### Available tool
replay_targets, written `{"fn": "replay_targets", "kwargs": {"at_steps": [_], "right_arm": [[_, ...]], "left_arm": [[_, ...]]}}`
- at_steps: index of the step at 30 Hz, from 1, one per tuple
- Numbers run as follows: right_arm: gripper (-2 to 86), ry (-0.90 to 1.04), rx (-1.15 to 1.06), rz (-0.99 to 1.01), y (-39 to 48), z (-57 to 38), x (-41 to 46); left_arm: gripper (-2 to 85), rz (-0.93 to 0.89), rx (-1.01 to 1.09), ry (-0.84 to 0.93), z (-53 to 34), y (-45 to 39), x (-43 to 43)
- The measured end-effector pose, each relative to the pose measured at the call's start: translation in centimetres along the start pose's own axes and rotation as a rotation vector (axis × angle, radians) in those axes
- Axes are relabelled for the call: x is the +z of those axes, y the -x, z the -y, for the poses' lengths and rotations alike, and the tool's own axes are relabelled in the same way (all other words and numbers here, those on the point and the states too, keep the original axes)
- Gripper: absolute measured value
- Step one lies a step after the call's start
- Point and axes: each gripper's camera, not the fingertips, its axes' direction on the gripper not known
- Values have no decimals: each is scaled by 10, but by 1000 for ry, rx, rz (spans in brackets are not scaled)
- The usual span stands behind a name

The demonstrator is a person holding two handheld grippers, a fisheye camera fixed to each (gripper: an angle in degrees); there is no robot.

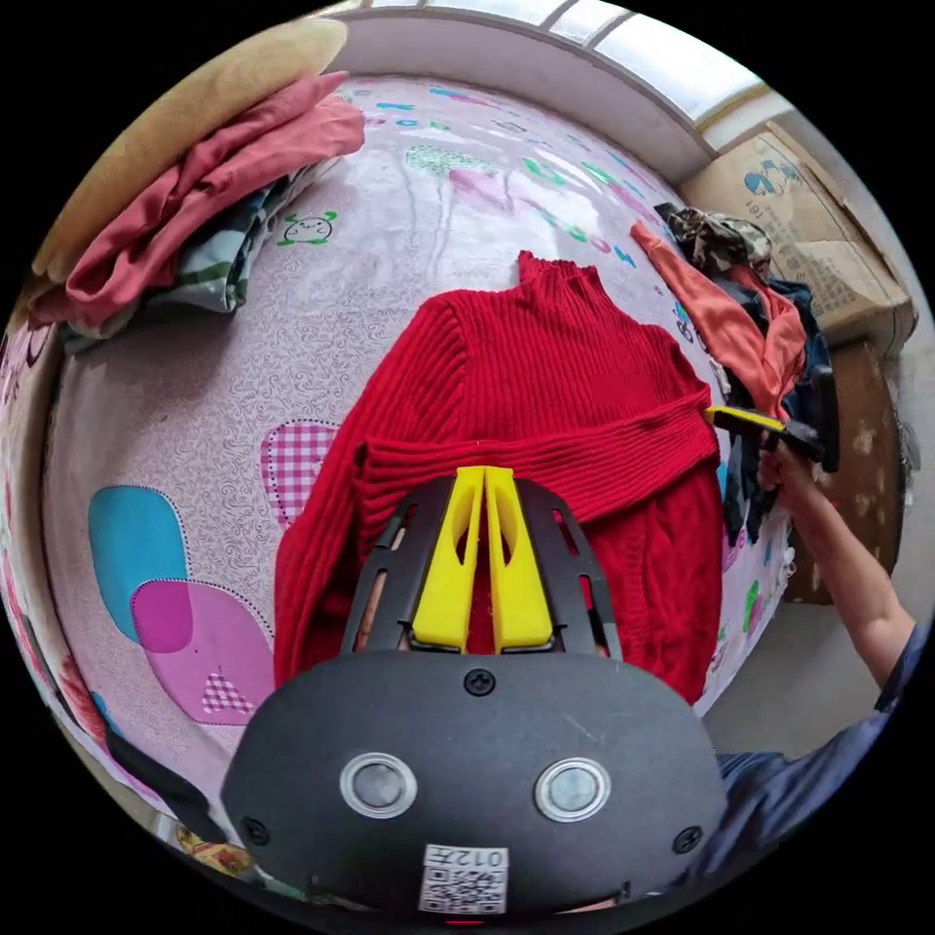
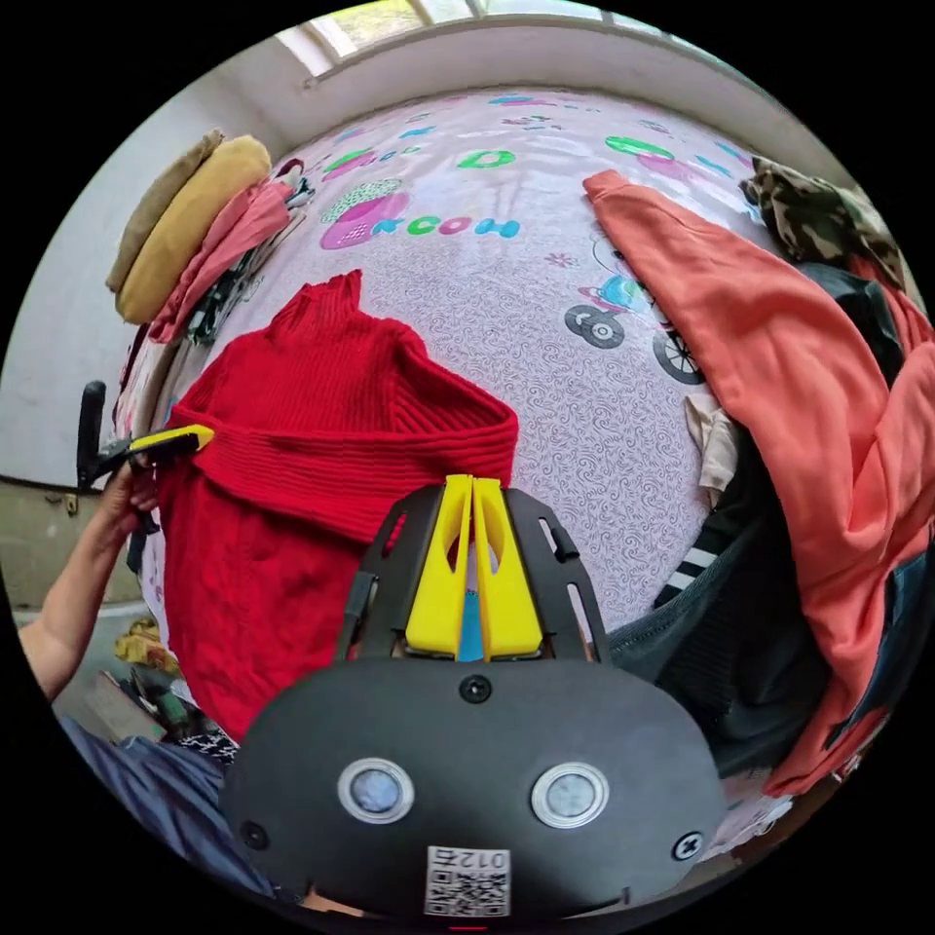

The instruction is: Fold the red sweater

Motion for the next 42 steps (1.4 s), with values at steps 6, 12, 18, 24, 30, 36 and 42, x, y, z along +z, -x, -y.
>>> {"fn": "replay_targets", "kwargs": {"at_steps": [6,12,18,24,30,36,42], "right_arm": [[-1,-190,-139,-24,66,-73,-43],[-1,-156,-269,-80,155,-114,-35],[0,-89,-700,33,363,-200,-19],[0,14,-748,155,458,-292,5],[1,71,-794,170,511,-350,7],[12,60,-1047,180,595,-403,9],[67,-73,-1410,17,676,-484,15]], "left_arm": [[3,-163,13,-210,-71,27,-108],[5,-54,-150,-302,-204,76,-204],[17,125,-202,-56,-321,69,-203],[26,135,-276,32,-409,54,-166],[26,213,-287,16,-438,59,-165],[11,140,-198,49,-448,69,-182],[5,-131,-246,-19,-463,101,-241]]}}
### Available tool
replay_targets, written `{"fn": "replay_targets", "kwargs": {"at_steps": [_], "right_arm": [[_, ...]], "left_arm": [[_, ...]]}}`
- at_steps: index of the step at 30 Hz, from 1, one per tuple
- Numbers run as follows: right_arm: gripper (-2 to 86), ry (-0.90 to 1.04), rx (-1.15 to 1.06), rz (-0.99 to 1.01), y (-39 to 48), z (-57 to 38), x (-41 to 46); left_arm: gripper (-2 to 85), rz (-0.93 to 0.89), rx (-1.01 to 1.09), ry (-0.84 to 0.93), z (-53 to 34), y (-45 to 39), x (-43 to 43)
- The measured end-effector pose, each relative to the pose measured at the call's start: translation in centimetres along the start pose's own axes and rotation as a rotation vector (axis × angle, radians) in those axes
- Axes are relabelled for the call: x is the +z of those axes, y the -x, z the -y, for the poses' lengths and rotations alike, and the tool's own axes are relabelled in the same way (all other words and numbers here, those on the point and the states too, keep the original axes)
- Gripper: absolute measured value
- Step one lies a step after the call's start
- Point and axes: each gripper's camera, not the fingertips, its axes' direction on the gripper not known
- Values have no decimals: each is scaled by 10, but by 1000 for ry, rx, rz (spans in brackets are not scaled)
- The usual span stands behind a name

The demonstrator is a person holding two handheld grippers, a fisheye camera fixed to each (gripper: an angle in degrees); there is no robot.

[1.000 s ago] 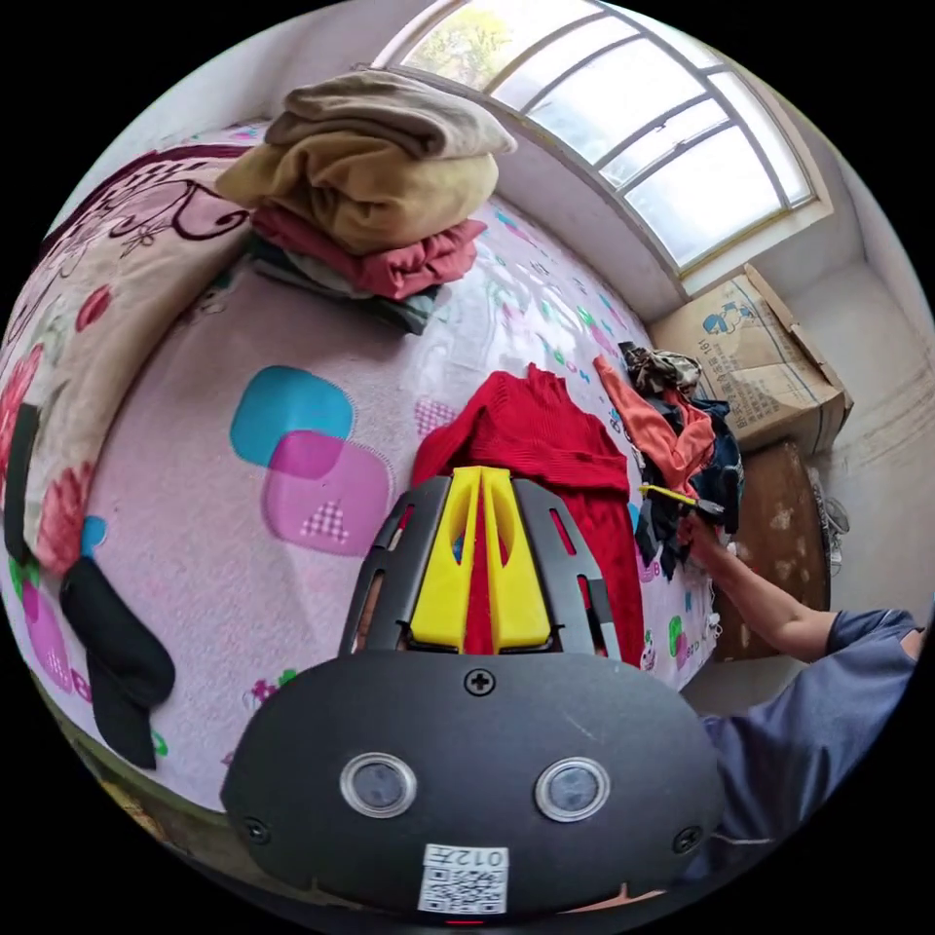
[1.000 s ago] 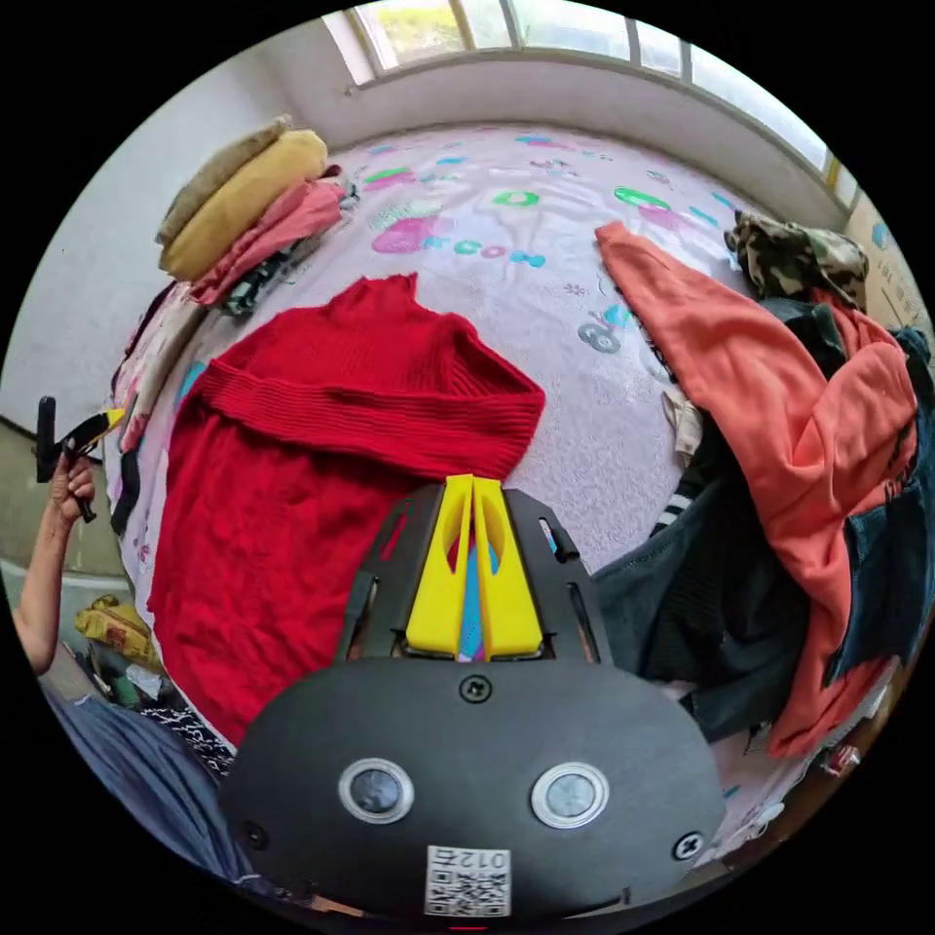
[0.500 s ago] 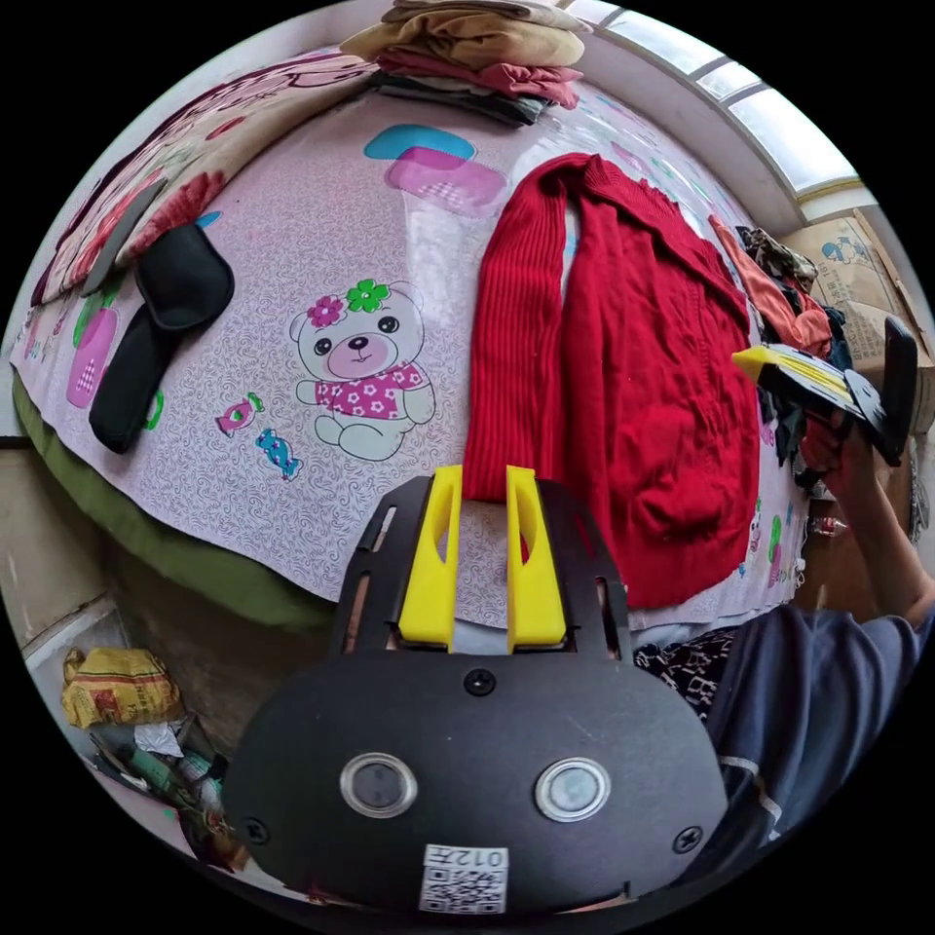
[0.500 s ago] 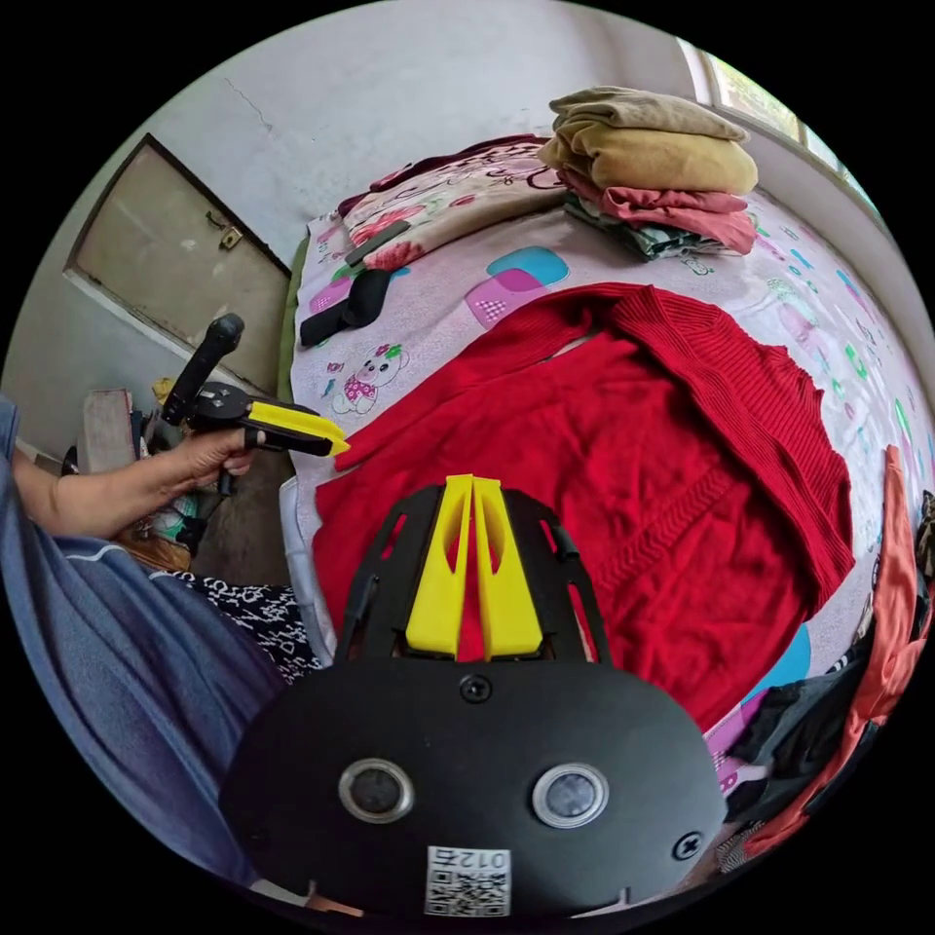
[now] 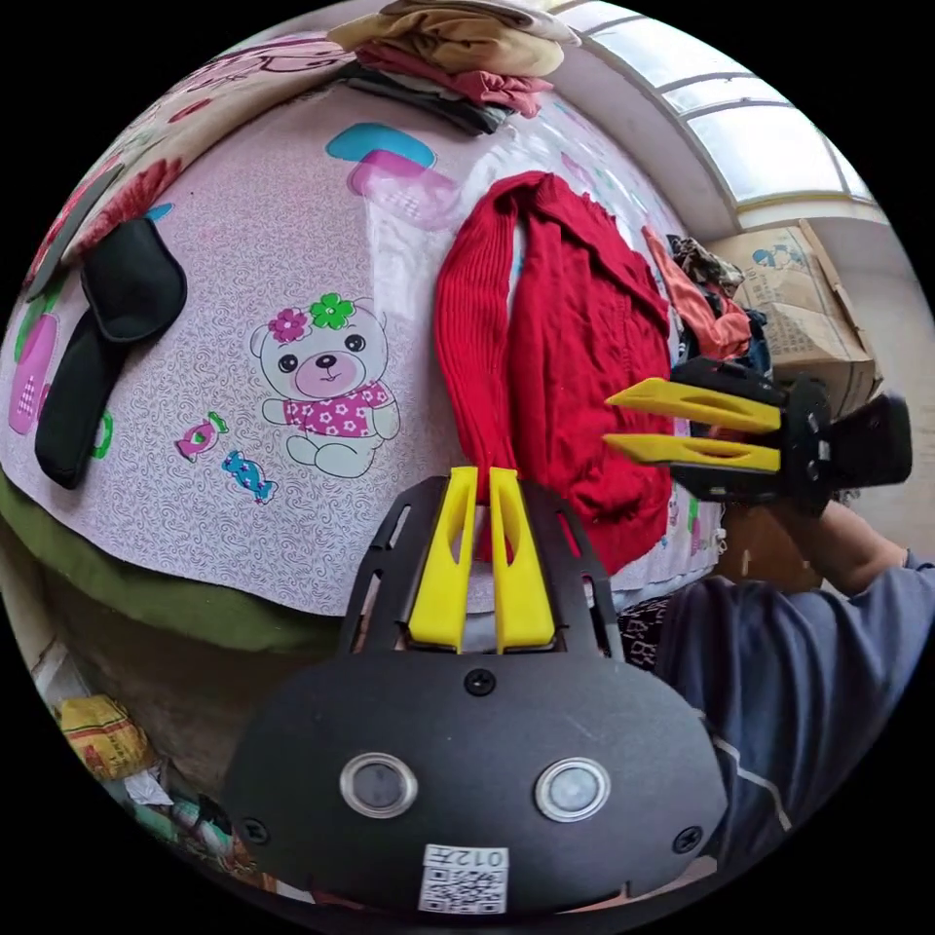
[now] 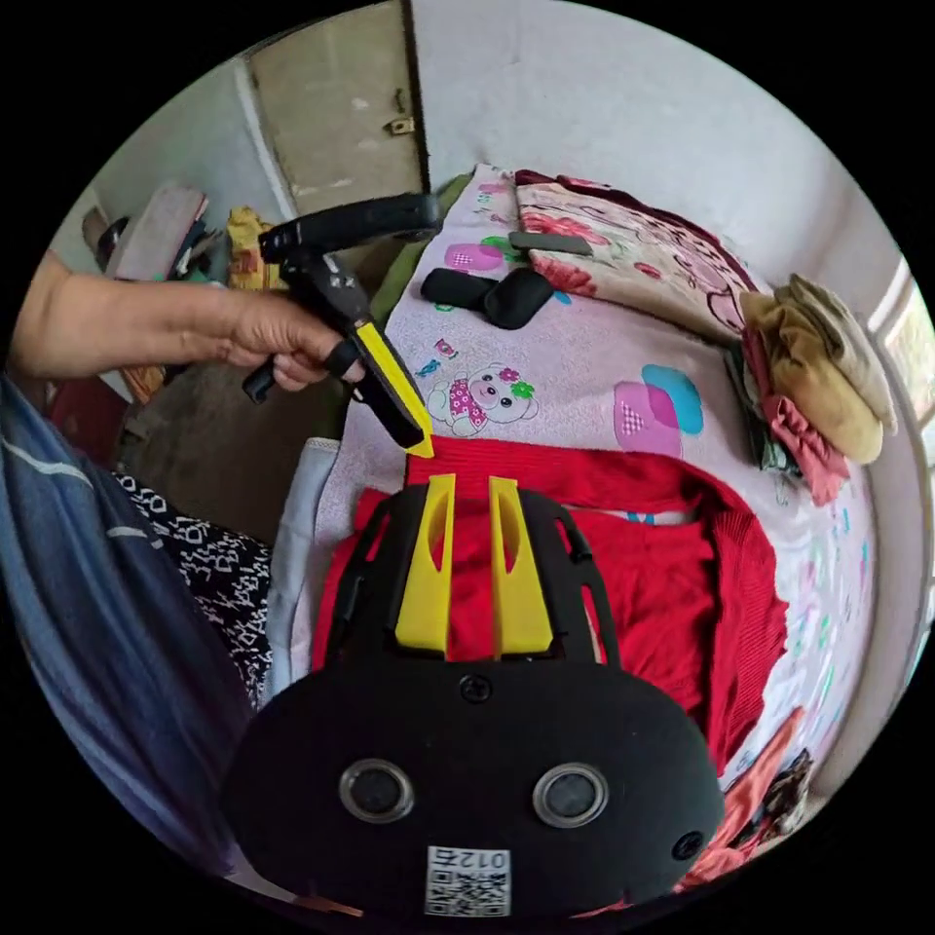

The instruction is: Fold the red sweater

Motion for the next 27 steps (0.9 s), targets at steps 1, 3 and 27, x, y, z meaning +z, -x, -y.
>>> {"fn": "replay_targets", "kwargs": {"at_steps": [1,3,27], "right_arm": [[73,0,-29,-14,9,3,0],[86,-10,-113,-84,41,12,-1],[17,-143,68,-481,-46,47,-73]], "left_arm": [[4,-24,-3,-8,0,2,-7],[5,-94,-8,-25,2,11,-33],[13,-352,126,-619,-28,22,-208]]}}
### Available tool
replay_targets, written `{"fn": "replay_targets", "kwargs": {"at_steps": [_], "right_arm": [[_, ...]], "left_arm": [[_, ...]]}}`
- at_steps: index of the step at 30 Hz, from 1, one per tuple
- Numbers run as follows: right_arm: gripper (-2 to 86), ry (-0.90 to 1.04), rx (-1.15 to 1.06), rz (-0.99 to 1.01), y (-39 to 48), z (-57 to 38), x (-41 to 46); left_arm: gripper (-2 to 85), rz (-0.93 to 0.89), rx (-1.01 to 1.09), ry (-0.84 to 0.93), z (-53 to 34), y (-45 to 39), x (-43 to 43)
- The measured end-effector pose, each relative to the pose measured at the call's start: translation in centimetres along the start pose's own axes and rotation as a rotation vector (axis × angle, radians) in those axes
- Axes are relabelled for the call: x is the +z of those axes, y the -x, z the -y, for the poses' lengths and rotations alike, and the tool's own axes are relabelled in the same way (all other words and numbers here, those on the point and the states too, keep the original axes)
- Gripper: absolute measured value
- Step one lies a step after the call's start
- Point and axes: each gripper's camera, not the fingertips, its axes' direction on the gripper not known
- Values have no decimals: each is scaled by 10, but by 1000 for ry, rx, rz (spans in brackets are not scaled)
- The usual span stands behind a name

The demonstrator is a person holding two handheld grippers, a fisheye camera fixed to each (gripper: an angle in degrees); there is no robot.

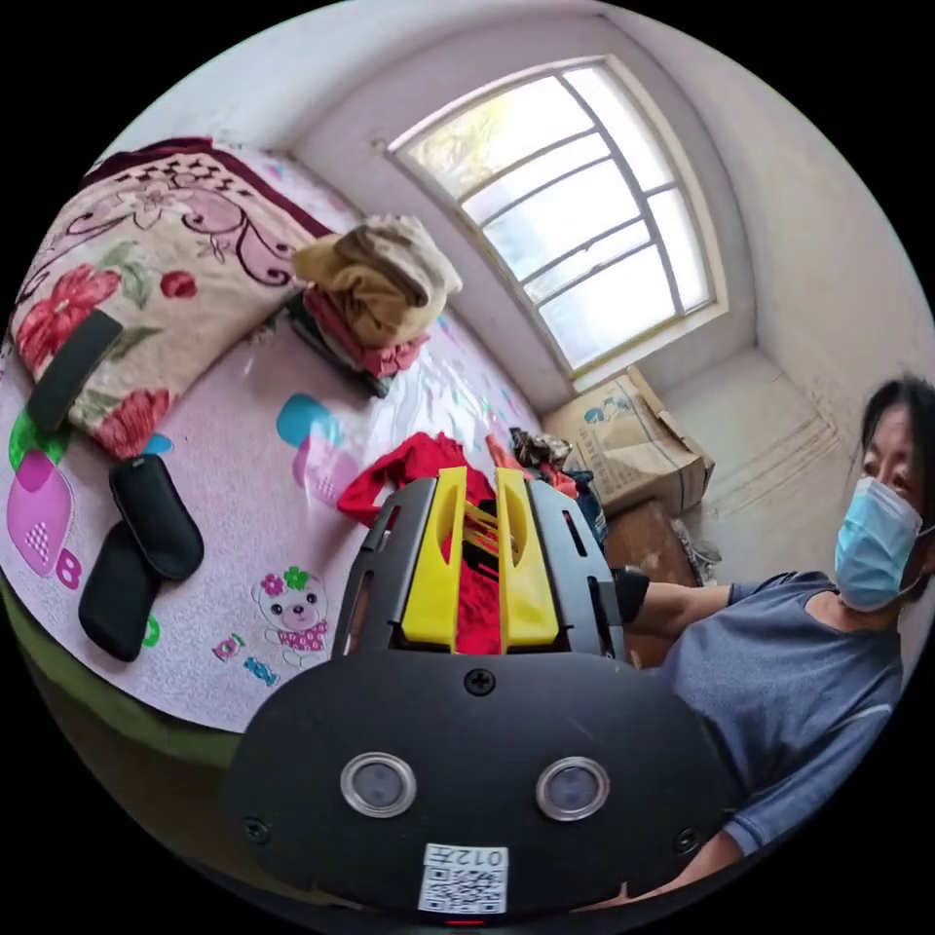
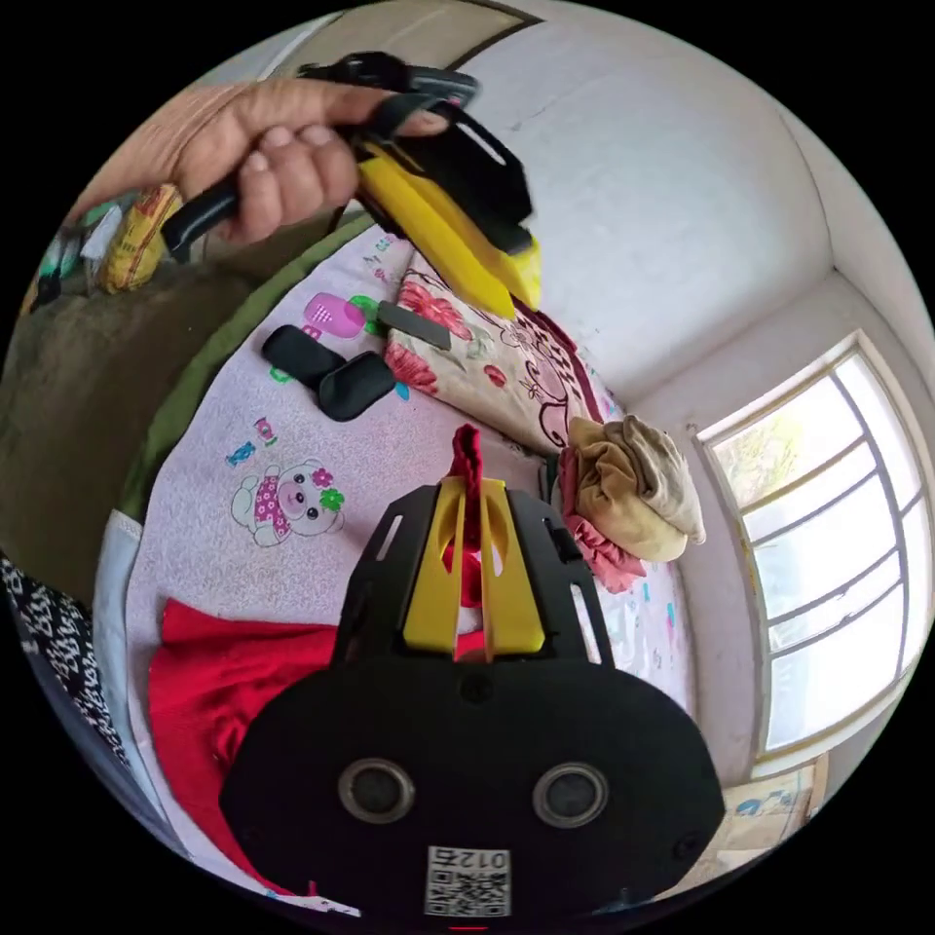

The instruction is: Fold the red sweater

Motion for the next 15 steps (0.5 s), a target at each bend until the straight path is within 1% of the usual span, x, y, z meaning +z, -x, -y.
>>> {"fn": "replay_targets", "kwargs": {"at_steps": [1,2,3,4,6,7,9,10,11,15], "right_arm": [[16,3,53,36,-21,3,1],[16,6,164,108,-67,9,4],[15,-5,273,194,-114,12,5],[16,-11,323,239,-138,13,6],[16,-30,497,391,-225,10,4],[17,-34,532,424,-243,8,3],[17,-46,637,501,-308,-7,-3],[17,-43,658,517,-321,-12,-4],[17,-33,687,537,-342,-23,-5],[17,-29,789,553,-392,-86,-11]], "left_arm": [[12,19,22,-16,-1,-3,-5],[10,74,48,-17,-3,-9,-7],[8,118,75,22,-6,-14,1],[8,127,89,49,-8,-16,8],[5,117,117,155,-20,-25,49],[5,108,120,180,-24,-27,62],[4,85,115,278,-40,-36,127],[4,86,120,294,-43,-39,145],[4,102,121,312,-50,-44,180],[3,174,119,252,-58,-53,295]]}}
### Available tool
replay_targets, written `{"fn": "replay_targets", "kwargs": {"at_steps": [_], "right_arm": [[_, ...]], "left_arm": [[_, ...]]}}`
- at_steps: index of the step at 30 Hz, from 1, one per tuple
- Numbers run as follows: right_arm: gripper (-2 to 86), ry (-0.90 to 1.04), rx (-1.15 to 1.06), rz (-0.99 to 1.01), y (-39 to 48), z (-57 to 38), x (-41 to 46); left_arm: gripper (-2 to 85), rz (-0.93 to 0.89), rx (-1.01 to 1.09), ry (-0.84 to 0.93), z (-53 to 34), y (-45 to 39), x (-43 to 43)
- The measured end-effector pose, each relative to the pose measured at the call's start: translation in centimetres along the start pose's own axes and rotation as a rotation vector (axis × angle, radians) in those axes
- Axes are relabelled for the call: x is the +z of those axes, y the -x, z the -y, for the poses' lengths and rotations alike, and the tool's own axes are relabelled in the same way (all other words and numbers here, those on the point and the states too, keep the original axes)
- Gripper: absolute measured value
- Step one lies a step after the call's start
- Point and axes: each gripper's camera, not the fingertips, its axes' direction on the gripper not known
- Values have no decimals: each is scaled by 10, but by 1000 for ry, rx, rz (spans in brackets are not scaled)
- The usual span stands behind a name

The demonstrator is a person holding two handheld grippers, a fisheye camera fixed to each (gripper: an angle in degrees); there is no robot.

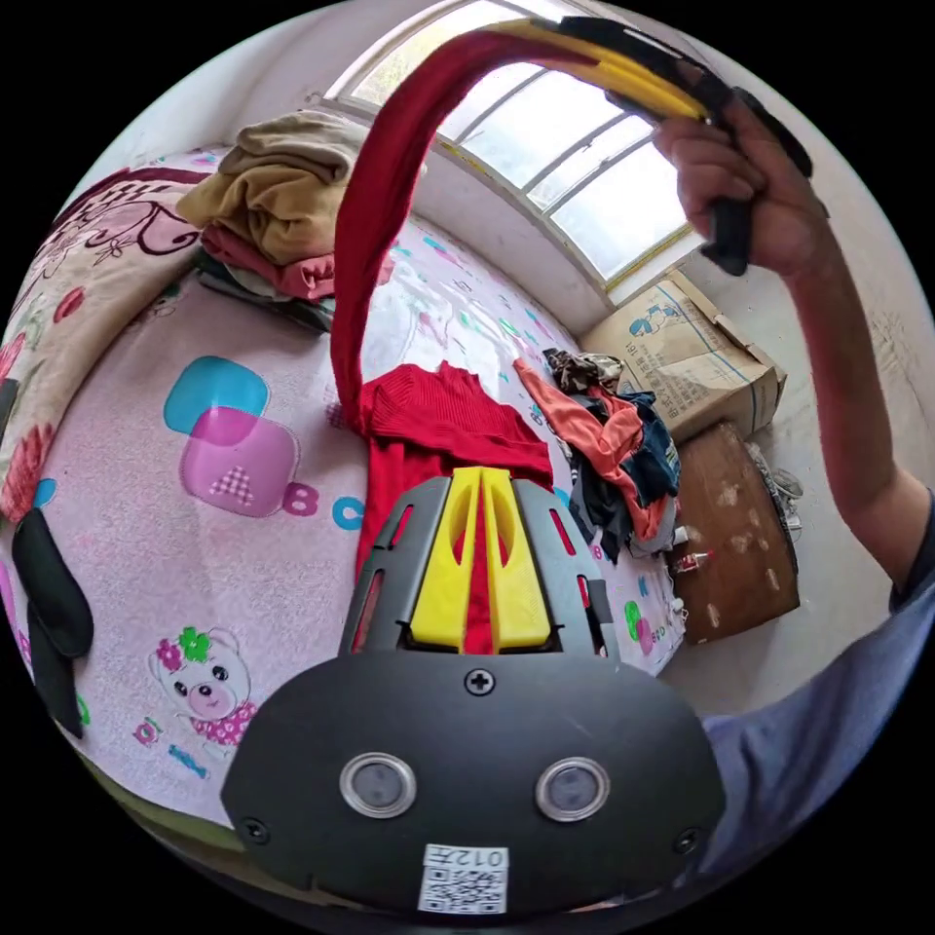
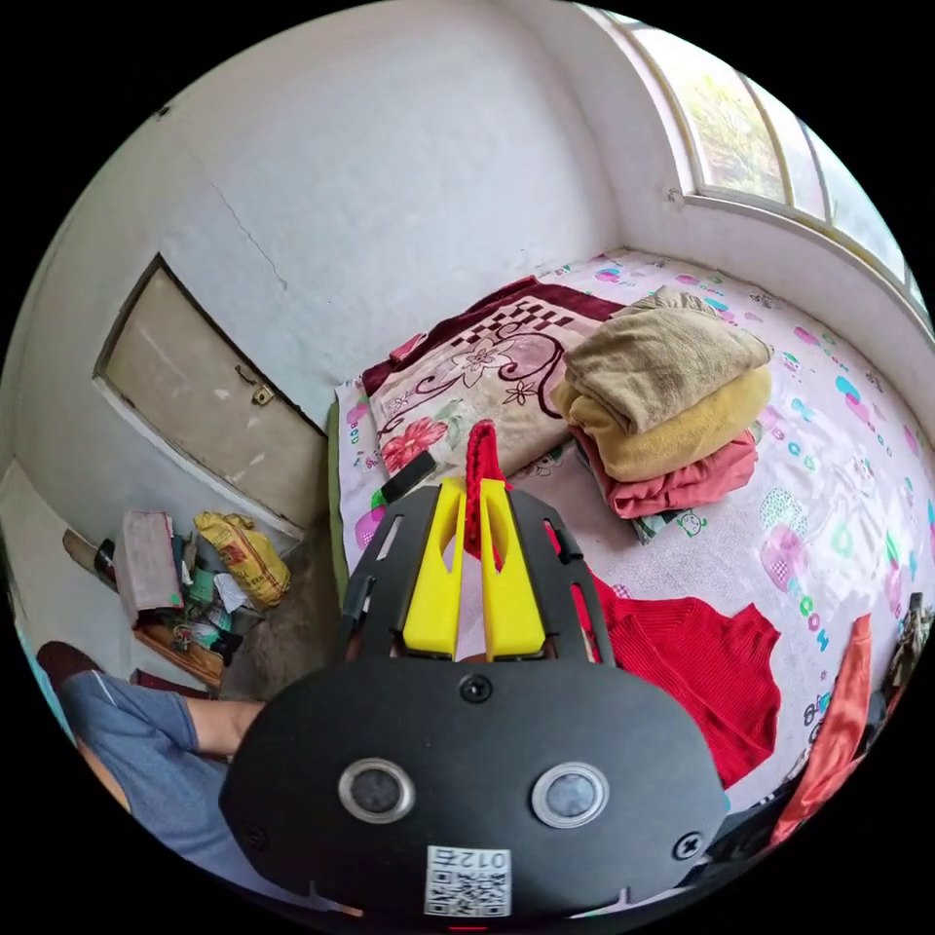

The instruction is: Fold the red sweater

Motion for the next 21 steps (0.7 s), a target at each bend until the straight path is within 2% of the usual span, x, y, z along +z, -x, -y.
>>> {"fn": "replay_targets", "kwargs": {"at_steps": [6,10,14,17,21], "right_arm": [[17,-163,145,114,-103,-56,-84],[17,-319,252,157,-179,-97,-150],[16,-463,402,133,-285,-160,-219],[15,-513,564,82,-364,-222,-251],[14,-551,776,13,-459,-315,-273]], "left_arm": [[4,213,-44,77,46,-3,134],[5,239,-81,38,52,1,175],[7,380,-109,46,46,-6,214],[7,465,-52,60,41,-23,240],[5,606,128,108,36,-57,278]]}}
